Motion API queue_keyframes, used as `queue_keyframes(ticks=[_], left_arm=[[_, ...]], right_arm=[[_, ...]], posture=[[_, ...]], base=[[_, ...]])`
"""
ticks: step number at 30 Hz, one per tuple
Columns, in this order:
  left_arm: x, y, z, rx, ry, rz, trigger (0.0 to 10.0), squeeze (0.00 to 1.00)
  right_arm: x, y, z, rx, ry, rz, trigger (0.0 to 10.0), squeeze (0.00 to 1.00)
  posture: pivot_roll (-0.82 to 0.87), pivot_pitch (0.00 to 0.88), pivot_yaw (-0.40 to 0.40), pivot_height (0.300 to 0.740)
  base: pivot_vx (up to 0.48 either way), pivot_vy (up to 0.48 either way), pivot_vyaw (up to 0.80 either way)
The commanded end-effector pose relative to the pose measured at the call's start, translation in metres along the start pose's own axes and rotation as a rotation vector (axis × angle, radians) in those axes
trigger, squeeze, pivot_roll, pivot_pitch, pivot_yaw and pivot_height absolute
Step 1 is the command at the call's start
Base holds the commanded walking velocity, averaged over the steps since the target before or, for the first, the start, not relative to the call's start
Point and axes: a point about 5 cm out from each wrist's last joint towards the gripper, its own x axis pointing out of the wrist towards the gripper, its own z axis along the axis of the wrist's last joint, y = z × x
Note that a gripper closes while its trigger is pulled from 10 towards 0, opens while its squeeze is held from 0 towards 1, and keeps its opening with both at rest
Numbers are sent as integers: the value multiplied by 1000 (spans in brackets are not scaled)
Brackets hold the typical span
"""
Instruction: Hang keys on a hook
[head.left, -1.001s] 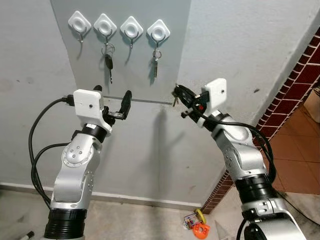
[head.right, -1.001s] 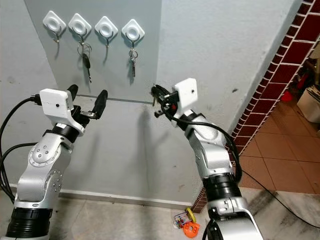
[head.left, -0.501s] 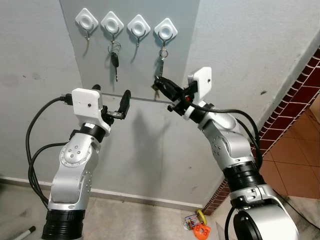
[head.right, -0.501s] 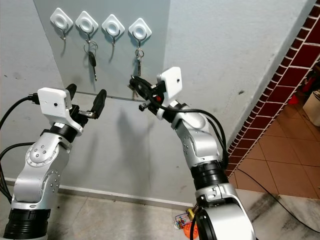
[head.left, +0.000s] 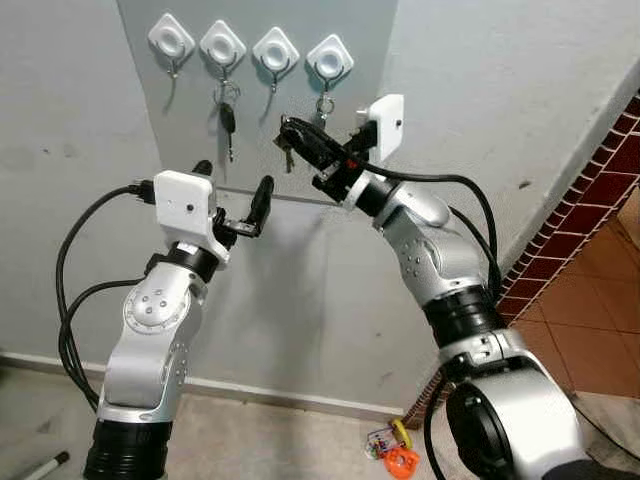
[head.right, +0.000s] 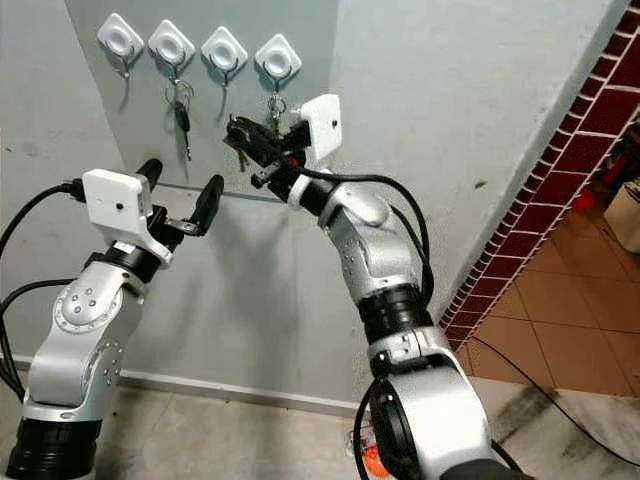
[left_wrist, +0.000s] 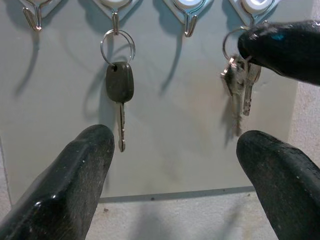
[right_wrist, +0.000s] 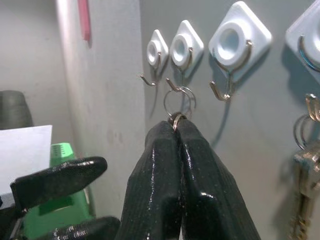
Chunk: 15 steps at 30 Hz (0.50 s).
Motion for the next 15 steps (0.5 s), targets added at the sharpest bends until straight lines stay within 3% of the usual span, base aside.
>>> queue_keyframes(ticks=[1, 15], left_arm=[[-1, -1, 4, 14, -5, -12, 10000, 0], [-4, 0, 7, 10, -6, 8, 10000, 0]], right_arm=[[4, -3, 7, -1, -22, 5, 10000, 0], [14, -5, 3, 36, -13, 5, 10000, 0]], posture=[[92, 0, -64, 740], [105, 7, -73, 740]], base=[[0, 0, 0], [0, 0, 0]])
